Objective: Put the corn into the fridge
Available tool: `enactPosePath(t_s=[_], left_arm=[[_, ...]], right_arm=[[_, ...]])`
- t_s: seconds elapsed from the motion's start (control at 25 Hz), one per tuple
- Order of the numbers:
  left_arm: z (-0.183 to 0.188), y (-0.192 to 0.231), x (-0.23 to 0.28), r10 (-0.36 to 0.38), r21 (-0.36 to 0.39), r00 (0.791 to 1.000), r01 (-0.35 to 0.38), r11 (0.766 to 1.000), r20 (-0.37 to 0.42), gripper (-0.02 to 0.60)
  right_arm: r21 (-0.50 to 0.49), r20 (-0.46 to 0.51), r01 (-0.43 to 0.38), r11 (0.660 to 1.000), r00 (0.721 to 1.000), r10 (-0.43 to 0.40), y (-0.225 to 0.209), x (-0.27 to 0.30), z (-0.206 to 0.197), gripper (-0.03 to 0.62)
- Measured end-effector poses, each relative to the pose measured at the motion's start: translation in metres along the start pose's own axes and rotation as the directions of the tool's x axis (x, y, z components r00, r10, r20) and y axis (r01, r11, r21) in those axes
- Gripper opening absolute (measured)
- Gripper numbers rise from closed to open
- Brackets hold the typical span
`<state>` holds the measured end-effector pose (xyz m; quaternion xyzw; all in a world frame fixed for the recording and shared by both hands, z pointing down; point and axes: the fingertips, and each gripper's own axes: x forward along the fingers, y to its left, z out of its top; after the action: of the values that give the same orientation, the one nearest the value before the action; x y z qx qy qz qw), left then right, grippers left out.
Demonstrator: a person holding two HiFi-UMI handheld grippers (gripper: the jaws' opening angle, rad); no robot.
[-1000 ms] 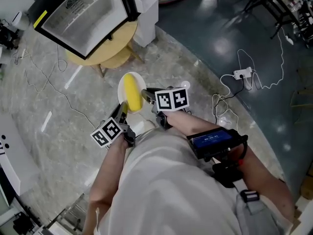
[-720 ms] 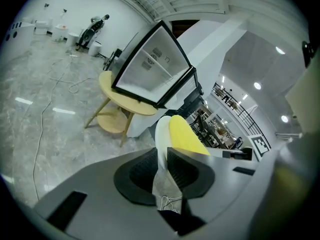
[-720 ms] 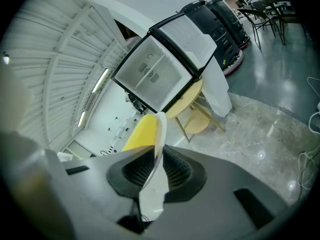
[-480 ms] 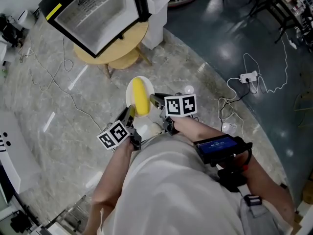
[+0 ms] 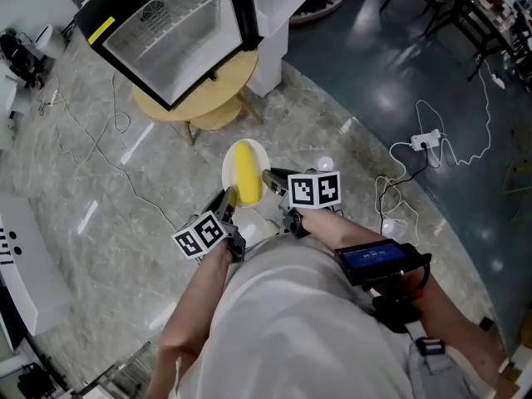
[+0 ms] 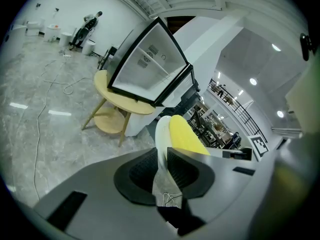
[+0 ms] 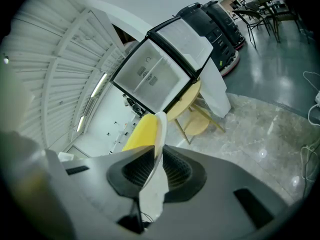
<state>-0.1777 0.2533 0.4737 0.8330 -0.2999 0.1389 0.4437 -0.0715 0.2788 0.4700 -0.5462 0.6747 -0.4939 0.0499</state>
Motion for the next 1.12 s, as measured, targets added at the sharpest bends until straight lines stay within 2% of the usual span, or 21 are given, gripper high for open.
enactPosePath(t_s=[0.36,1.12], left_arm=[[0.0003,-0.0008,-0.0024,-0.017,0.022,1.000,0.017,1.000,-0.018,0.066],[0.0076,-0.0054,-0.0026,-0.027,0.027,1.000,0.027,0.999,0.008,0.066]], right_arm=[[0.030,0.021,0.018,0.999,1.000,-0.019,-0.0007,-0.0044,-0.0063,0.046],[0.001,0.017,0.006,1.000,1.000,-0.006,0.0036,-0.0032,0.0023,0.046]])
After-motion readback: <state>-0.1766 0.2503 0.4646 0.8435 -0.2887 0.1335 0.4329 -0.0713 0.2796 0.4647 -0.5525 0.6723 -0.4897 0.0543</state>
